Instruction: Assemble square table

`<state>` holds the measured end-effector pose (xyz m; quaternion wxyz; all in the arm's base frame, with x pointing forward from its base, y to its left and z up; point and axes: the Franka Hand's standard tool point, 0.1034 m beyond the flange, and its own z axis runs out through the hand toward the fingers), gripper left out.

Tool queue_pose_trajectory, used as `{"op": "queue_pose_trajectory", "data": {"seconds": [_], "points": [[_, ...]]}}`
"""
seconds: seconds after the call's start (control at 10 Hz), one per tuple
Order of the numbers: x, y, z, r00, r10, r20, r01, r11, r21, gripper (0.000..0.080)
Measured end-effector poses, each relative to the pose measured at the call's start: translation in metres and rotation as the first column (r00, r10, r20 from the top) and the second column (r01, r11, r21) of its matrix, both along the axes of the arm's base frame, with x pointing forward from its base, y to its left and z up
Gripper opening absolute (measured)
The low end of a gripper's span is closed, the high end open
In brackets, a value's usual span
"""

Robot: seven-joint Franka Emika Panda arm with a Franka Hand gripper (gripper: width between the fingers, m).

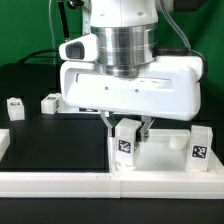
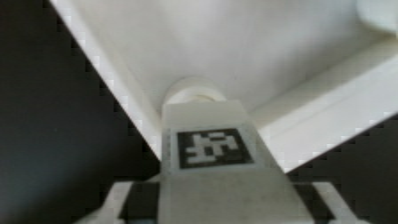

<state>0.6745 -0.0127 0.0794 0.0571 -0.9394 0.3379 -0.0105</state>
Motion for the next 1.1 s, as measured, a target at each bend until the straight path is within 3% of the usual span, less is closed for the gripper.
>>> {"op": "queue_pose_trajectory", "data": {"seconds": [0.2, 0.4, 0.5, 0.6, 0.8, 0.9, 1.0, 1.1], "points": [[-0.0024, -0.0001, -0.0003, 0.943, -0.333, -0.019, 0.334, 0.942, 0.035, 0.0292], [-0.0041, 0.0016, -0.0008, 0.784, -0.616, -0.079, 0.621, 0.779, 0.083, 0.0294], [-0.0042, 0.0010, -0.0012, 0.663, -0.737, -0.133, 0.749, 0.653, 0.118, 0.0294], [-0.0042, 0.0012, -0.0012, 0.655, -0.744, -0.136, 0.756, 0.644, 0.118, 0.0294], [-0.0046, 0.0019, -0.0016, 0.697, -0.707, -0.123, 0.717, 0.687, 0.117, 0.0294], [-0.0069, 0.0031, -0.0017, 0.829, -0.553, -0.084, 0.559, 0.825, 0.085, 0.0479], [-0.0078, 0.0052, -0.0006, 0.935, -0.350, -0.060, 0.353, 0.933, 0.067, 0.0479], [-0.0085, 0.0060, -0.0001, 0.967, -0.248, -0.051, 0.251, 0.966, 0.065, 0.0607]]}}
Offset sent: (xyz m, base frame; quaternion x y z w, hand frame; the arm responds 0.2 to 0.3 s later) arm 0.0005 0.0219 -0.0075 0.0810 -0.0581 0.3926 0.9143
